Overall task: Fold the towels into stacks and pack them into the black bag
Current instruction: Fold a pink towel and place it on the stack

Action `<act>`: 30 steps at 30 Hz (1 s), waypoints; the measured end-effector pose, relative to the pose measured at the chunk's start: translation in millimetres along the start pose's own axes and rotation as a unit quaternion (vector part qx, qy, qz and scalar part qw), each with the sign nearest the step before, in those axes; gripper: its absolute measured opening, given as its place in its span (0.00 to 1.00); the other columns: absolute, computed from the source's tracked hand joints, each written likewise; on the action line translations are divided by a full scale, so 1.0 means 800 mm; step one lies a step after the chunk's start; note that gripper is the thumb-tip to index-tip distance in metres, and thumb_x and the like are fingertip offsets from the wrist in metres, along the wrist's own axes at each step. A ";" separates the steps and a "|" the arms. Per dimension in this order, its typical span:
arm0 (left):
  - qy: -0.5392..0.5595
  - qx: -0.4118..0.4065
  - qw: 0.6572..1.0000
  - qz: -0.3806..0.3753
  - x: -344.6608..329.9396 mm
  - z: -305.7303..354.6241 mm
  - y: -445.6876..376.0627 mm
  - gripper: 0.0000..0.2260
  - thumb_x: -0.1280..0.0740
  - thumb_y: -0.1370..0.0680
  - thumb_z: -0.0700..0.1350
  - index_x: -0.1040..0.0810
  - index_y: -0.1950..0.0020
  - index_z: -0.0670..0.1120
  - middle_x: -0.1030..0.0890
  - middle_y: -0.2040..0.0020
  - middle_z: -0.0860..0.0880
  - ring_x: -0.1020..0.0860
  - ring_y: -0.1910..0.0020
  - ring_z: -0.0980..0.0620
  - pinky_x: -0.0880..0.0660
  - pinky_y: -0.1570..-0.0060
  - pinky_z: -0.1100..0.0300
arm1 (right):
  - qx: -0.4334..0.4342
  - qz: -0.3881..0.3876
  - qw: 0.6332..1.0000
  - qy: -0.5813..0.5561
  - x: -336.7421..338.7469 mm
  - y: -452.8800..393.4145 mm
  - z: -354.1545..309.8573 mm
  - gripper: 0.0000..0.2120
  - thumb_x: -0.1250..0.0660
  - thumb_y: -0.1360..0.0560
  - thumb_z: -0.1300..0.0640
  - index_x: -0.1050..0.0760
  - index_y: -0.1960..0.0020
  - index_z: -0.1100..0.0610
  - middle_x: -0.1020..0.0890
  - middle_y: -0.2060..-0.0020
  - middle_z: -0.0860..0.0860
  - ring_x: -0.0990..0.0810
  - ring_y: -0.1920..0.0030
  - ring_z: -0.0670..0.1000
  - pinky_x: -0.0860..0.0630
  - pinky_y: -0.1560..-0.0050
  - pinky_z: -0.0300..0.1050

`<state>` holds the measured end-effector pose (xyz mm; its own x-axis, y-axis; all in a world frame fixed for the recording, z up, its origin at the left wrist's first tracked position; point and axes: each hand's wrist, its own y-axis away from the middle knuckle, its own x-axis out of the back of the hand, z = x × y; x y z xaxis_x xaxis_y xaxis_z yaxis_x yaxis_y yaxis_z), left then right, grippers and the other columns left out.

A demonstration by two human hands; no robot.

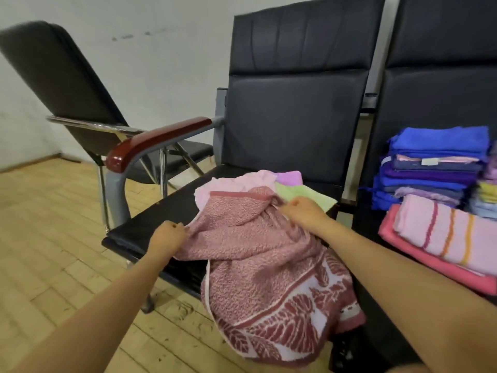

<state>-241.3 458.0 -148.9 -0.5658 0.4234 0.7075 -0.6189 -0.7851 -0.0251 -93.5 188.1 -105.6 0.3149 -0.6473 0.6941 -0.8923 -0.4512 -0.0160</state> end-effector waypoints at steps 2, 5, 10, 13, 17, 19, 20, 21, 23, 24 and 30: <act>-0.037 -0.034 0.999 0.002 -0.002 0.002 0.004 0.12 0.41 0.20 0.46 0.26 0.55 0.39 0.21 0.54 0.39 0.23 0.51 0.38 0.33 0.57 0.53 | 0.007 -0.097 0.986 0.134 -0.012 0.003 0.006 0.12 0.32 0.26 0.44 0.25 0.52 0.52 0.24 0.56 0.49 0.24 0.55 0.51 0.31 0.57 0.44; -0.060 -0.055 0.997 -0.008 -0.003 0.004 0.008 0.19 0.39 0.21 0.50 0.29 0.34 0.42 0.23 0.40 0.42 0.24 0.42 0.41 0.29 0.47 0.52 | 0.033 -0.014 0.991 0.126 -0.020 -0.008 0.004 0.25 0.32 0.28 0.44 0.30 0.35 0.55 0.25 0.42 0.53 0.24 0.43 0.56 0.27 0.46 0.47; 0.024 -0.014 0.999 -0.027 -0.010 0.016 0.003 0.27 0.38 0.21 0.52 0.37 0.25 0.41 0.29 0.30 0.40 0.29 0.33 0.41 0.32 0.37 0.50 | 0.032 0.104 0.992 0.063 -0.025 -0.043 0.012 0.27 0.33 0.25 0.47 0.34 0.29 0.54 0.29 0.36 0.58 0.27 0.38 0.59 0.28 0.40 0.51; 0.092 0.050 0.993 -0.053 -0.020 0.020 -0.013 0.30 0.36 0.22 0.56 0.33 0.28 0.38 0.30 0.30 0.39 0.30 0.33 0.39 0.33 0.34 0.48 | 0.020 0.043 0.999 -0.014 -0.030 -0.058 0.028 0.20 0.31 0.25 0.53 0.26 0.35 0.54 0.23 0.40 0.55 0.24 0.40 0.56 0.28 0.41 0.47; 0.095 0.060 0.987 -0.114 -0.035 0.032 -0.024 0.25 0.32 0.25 0.56 0.24 0.41 0.36 0.22 0.44 0.40 0.23 0.46 0.42 0.25 0.45 0.50 | 0.036 0.042 0.988 -0.142 -0.025 -0.060 0.038 0.05 0.31 0.24 0.58 0.19 0.59 0.53 0.18 0.59 0.49 0.21 0.55 0.49 0.27 0.52 0.42; 0.084 0.070 0.984 -0.137 -0.044 0.043 -0.027 0.22 0.32 0.24 0.54 0.24 0.43 0.36 0.22 0.47 0.41 0.22 0.47 0.42 0.25 0.46 0.52 | 0.010 0.061 0.974 -0.218 -0.017 -0.059 0.036 0.08 0.32 0.24 0.59 0.19 0.61 0.53 0.18 0.62 0.49 0.22 0.60 0.47 0.27 0.58 0.39; 0.100 0.081 0.982 -0.141 -0.046 0.050 -0.026 0.20 0.32 0.23 0.53 0.24 0.44 0.37 0.22 0.48 0.41 0.22 0.48 0.42 0.26 0.46 0.53 | -0.011 0.080 0.964 -0.255 -0.012 -0.063 0.035 0.08 0.33 0.24 0.59 0.20 0.61 0.53 0.18 0.62 0.50 0.22 0.61 0.48 0.26 0.59 0.41; 0.145 0.097 0.974 -0.143 -0.047 0.058 -0.027 0.17 0.32 0.23 0.52 0.24 0.46 0.38 0.21 0.50 0.42 0.22 0.51 0.44 0.26 0.48 0.54 | -0.029 0.100 0.952 -0.289 -0.007 -0.071 0.032 0.08 0.34 0.24 0.60 0.20 0.61 0.53 0.18 0.61 0.51 0.21 0.61 0.49 0.25 0.58 0.42; 0.304 0.126 0.934 -0.140 -0.044 0.073 -0.031 0.13 0.34 0.22 0.52 0.24 0.50 0.41 0.20 0.52 0.43 0.22 0.55 0.46 0.26 0.51 0.55 | -0.048 0.122 0.937 -0.323 0.010 -0.090 0.019 0.09 0.37 0.24 0.60 0.21 0.58 0.53 0.19 0.60 0.52 0.21 0.60 0.50 0.25 0.57 0.43; 0.390 0.133 0.901 -0.137 -0.040 0.081 -0.034 0.12 0.36 0.21 0.52 0.23 0.51 0.43 0.20 0.51 0.44 0.22 0.53 0.47 0.26 0.50 0.55 | -0.050 0.127 0.937 -0.322 0.019 -0.103 0.011 0.08 0.38 0.22 0.59 0.22 0.57 0.54 0.19 0.59 0.52 0.21 0.59 0.50 0.25 0.58 0.43; 0.638 0.059 0.762 -0.095 -0.021 0.130 -0.073 0.11 0.43 0.18 0.50 0.23 0.48 0.47 0.19 0.52 0.49 0.21 0.53 0.50 0.26 0.57 0.56 | -0.036 0.212 0.938 -0.273 0.065 -0.182 -0.045 0.12 0.38 0.21 0.55 0.21 0.48 0.62 0.19 0.50 0.56 0.21 0.49 0.56 0.26 0.47 0.46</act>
<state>-139.0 449.4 -86.1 -0.5879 0.5696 -0.5744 -0.7447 -0.6584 0.1092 41.1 242.2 -41.7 0.0275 -0.9861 0.1642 -0.9881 -0.0517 -0.1449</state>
